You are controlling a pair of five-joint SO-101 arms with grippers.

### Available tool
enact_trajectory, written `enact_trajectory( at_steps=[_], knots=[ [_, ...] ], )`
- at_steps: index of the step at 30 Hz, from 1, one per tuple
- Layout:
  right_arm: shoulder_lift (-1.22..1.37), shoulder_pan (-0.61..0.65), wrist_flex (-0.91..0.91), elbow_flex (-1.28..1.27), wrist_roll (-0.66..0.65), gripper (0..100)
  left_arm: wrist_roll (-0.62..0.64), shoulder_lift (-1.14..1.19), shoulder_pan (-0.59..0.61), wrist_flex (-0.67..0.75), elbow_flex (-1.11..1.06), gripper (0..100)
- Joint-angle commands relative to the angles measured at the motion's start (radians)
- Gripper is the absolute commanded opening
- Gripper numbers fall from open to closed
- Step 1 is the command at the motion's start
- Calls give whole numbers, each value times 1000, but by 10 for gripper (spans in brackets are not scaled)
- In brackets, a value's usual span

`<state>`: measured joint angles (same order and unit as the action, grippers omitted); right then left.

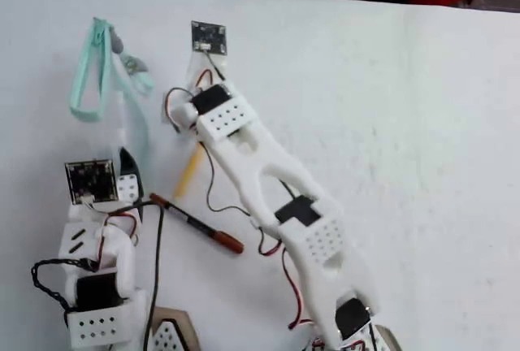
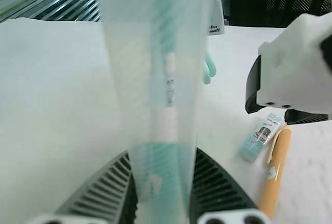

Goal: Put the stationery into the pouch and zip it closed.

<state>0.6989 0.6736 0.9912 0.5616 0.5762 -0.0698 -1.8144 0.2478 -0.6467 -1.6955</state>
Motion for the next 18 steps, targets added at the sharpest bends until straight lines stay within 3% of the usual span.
enact_trajectory(
  at_steps=[1, 10, 18],
  knots=[
    [62, 8, -5, 147, 0, 180, -3, -12, 8, 31, 3, 46],
    [328, -4, 33, 439, -97, 180, -5, -12, 8, 31, 3, 46],
    [384, -45, 394, 577, -100, 180, -9, -12, 8, 31, 3, 46]
  ],
)
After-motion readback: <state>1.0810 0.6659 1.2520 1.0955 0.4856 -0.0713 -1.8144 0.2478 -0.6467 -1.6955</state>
